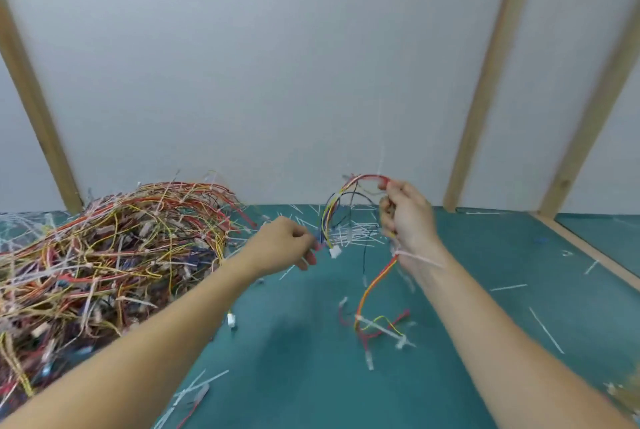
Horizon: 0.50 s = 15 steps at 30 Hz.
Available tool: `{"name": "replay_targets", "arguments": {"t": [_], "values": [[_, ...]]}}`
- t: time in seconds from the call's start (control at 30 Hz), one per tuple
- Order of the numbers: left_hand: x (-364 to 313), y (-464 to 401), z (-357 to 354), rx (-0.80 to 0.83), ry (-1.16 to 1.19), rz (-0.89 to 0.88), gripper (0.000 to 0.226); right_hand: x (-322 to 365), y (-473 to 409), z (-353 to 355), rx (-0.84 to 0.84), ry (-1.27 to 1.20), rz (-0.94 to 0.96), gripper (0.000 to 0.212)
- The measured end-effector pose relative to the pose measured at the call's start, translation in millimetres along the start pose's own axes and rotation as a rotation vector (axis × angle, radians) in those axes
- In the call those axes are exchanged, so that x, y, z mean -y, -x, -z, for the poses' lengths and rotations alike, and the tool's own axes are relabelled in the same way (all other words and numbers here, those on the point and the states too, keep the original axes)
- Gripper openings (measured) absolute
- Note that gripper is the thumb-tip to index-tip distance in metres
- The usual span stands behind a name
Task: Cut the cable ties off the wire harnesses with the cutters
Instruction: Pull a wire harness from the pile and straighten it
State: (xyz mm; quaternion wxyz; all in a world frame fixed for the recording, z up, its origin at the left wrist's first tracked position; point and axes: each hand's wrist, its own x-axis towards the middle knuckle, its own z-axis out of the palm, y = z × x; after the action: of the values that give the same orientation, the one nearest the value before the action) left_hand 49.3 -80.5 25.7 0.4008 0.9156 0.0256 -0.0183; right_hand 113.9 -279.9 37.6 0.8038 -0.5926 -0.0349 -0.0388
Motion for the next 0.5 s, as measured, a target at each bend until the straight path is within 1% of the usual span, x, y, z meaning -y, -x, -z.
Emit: {"name": "replay_targets", "arguments": {"t": [0.03, 0.07, 0.1, 0.13, 0.17, 0.2, 0.23, 0.3, 0.37, 0.43, 0.5], "values": [[-2, 0, -8, 0.024, 0.120, 0.024, 0.027, -14, 3, -2, -0.034, -0.014, -0.044, 0.022], [0, 0, -16, 0.004, 0.205, 0.040, 0.032, -28, 7, -1, -0.065, -0.014, -0.084, 0.022], [6, 0, -23, -0.067, 0.273, 0.049, 0.036, -41, 10, 0, -0.095, 0.000, -0.121, 0.022], [15, -1, -28, -0.174, 0.321, 0.055, 0.037, -53, 13, 4, -0.120, 0.019, -0.154, 0.023], [26, -1, -33, -0.278, 0.342, 0.057, 0.032, -62, 15, 9, -0.137, 0.037, -0.184, 0.023], [35, 0, -36, -0.341, 0.333, 0.056, 0.027, -69, 17, 15, -0.144, 0.051, -0.213, 0.023], [45, 2, -41, -0.352, 0.304, 0.043, 0.030, -74, 17, 22, -0.132, 0.059, -0.242, 0.022], [63, 8, -55, -0.259, 0.270, -0.011, 0.046, -80, 19, 36, -0.046, 0.043, -0.307, 0.020], [74, 18, -71, -0.173, 0.211, -0.082, 0.055, -83, 22, 47, 0.086, 0.014, -0.363, 0.020], [83, 23, -82, -0.268, 0.039, -0.182, 0.061, -85, 23, 52, 0.206, 0.068, -0.366, 0.020], [84, 24, -84, -0.427, -0.052, -0.247, 0.055, -87, 22, 52, 0.270, 0.193, -0.288, 0.020]]}}
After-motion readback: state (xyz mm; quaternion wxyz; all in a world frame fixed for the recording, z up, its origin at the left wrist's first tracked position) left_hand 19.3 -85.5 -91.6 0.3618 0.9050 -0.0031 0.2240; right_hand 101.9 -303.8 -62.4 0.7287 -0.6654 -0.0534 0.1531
